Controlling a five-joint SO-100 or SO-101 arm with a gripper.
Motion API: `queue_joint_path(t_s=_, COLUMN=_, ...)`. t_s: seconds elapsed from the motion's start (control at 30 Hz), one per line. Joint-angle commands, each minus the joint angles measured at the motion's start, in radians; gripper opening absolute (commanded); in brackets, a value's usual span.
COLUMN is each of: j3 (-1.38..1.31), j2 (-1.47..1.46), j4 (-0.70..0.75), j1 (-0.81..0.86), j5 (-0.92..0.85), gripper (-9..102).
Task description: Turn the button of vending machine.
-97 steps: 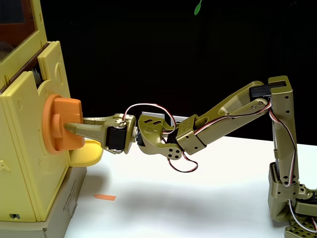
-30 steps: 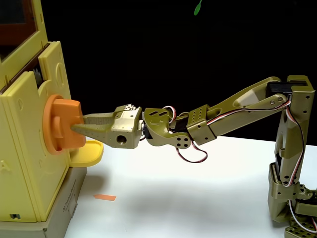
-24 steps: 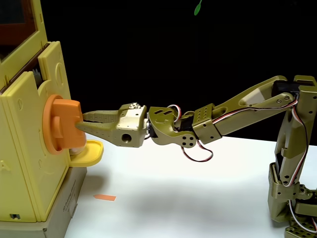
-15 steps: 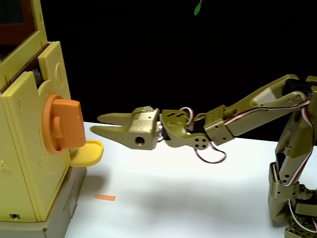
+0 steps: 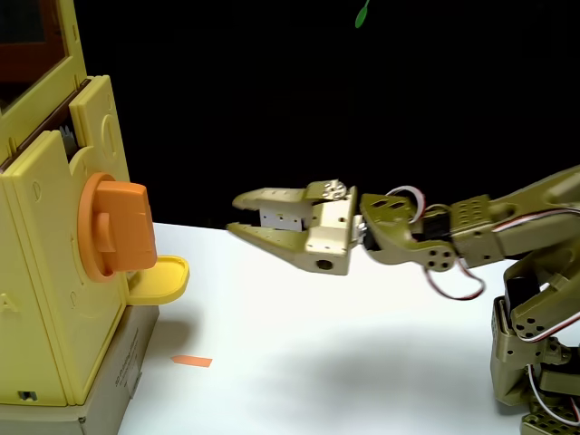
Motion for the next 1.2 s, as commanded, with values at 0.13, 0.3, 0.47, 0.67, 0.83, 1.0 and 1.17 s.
queue_joint_path(t_s=0.13, j3=0.132, j2=0.344, j4=0.244, j1=-0.002, j5=-0.874, gripper=13)
queue_joint_path(t_s=0.3, j3=0.402, j2=0.541, j4=0.172, j1=-0.015, j5=-0.989, gripper=11)
queue_joint_path(t_s=0.47, j3=0.588, j2=0.653, j4=0.118, j1=-0.055, j5=-1.025, gripper=6)
queue_joint_path(t_s=0.67, j3=0.592, j2=0.782, j4=0.417, j1=-0.072, j5=-1.169, gripper=0)
queue_joint_path(t_s=0.83, j3=0.592, j2=0.916, j4=0.698, j1=-0.06, j5=-1.161, gripper=0)
queue_joint_path(t_s=1.0, j3=0.592, j2=1.046, j4=0.956, j1=-0.058, j5=-1.094, gripper=0)
queue_joint_path(t_s=1.17, j3=0.592, j2=1.088, j4=1.124, j1=-0.066, j5=-1.091, gripper=1)
